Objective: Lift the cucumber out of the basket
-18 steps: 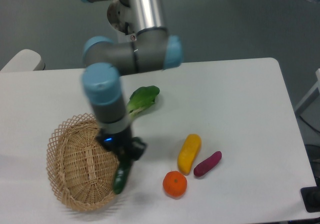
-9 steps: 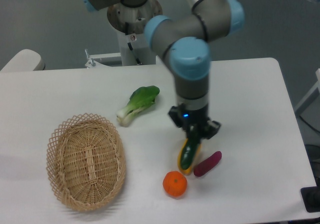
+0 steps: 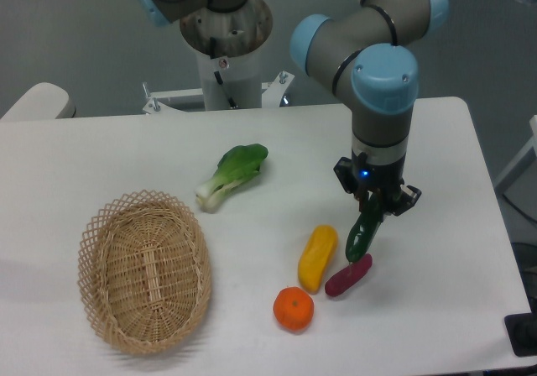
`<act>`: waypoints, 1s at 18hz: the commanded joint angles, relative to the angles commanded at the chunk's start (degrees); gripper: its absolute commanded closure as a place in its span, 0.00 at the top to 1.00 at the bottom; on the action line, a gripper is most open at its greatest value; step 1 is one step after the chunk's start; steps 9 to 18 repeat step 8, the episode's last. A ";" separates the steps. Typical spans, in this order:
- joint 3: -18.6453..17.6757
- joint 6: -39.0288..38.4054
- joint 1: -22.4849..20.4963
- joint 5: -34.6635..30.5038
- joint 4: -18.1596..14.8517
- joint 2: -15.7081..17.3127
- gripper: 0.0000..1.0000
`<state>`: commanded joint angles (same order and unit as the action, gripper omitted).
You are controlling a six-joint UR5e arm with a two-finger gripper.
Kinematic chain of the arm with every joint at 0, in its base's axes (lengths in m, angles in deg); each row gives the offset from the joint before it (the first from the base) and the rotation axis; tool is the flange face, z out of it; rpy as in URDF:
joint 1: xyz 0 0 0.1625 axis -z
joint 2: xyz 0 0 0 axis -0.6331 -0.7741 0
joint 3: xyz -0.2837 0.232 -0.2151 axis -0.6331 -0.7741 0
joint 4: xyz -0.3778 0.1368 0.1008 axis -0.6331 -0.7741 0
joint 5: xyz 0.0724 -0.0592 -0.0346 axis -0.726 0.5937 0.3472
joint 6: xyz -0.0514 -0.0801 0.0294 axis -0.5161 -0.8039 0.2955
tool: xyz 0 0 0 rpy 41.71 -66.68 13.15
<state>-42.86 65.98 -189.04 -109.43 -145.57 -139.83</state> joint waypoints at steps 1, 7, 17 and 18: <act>0.00 -0.09 0.09 0.26 0.00 0.00 0.18; 0.09 -0.09 0.00 0.44 0.09 0.00 0.18; 0.09 0.00 0.09 0.44 0.09 0.00 0.18; 0.09 0.00 0.09 0.44 0.09 0.00 0.18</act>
